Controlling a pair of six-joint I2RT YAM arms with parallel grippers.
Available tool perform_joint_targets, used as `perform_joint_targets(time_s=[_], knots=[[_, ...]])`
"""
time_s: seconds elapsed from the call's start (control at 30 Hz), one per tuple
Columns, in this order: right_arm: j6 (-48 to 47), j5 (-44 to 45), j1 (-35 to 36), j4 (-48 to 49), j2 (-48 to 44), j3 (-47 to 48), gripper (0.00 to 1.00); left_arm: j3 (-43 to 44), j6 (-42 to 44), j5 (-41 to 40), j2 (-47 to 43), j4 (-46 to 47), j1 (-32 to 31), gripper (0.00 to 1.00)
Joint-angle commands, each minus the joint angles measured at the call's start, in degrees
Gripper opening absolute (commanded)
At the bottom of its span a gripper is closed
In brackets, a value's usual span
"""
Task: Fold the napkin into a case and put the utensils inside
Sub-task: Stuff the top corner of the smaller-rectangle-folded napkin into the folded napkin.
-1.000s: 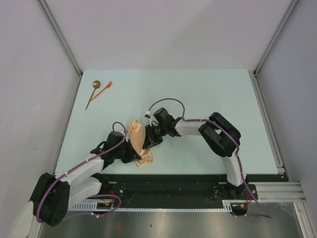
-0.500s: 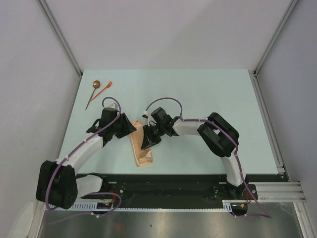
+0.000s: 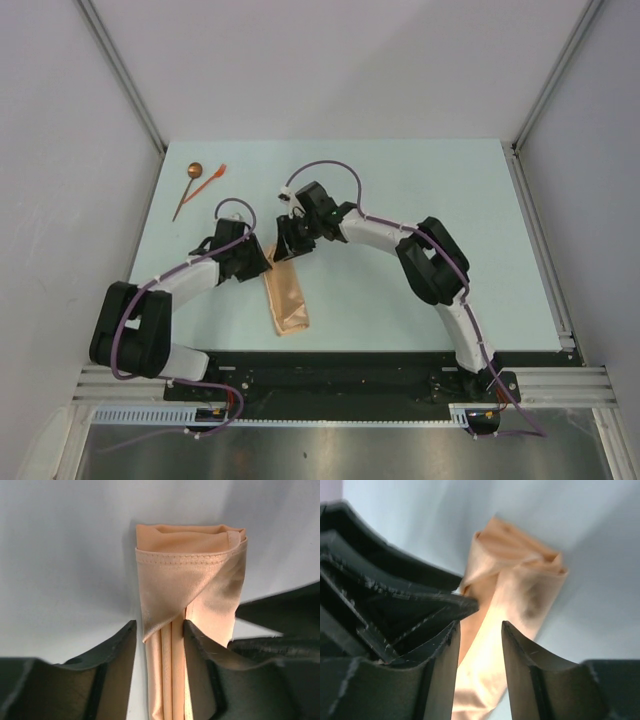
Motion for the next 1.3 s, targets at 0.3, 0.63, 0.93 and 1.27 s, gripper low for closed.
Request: perform_joint_targets(time_s=[0.3,0.63,0.93,1.27], knots=[[-7.8,14.0,2.0,-14.1,8.9,17.1,0.43,-3.5,-0.1,-0.7,0.7,6.3,0.6,0.22],[-7.9,16.5,4.1,-15.2,11.4,19.2,0.42,-3.8,-0.5,1.0,1.2,7.7,0.6,0.13],[-8.4,21.0,5.7,-17.1,15.0,22.4,0.37,-4.4,-1.1,1.9,1.6,8.6,0.6,0.11],[-8.9,27.7,8.4,-18.6,17.1,23.9,0.33,-4.7,-1.3,1.9,2.0,9.1,0.6,0.1]])
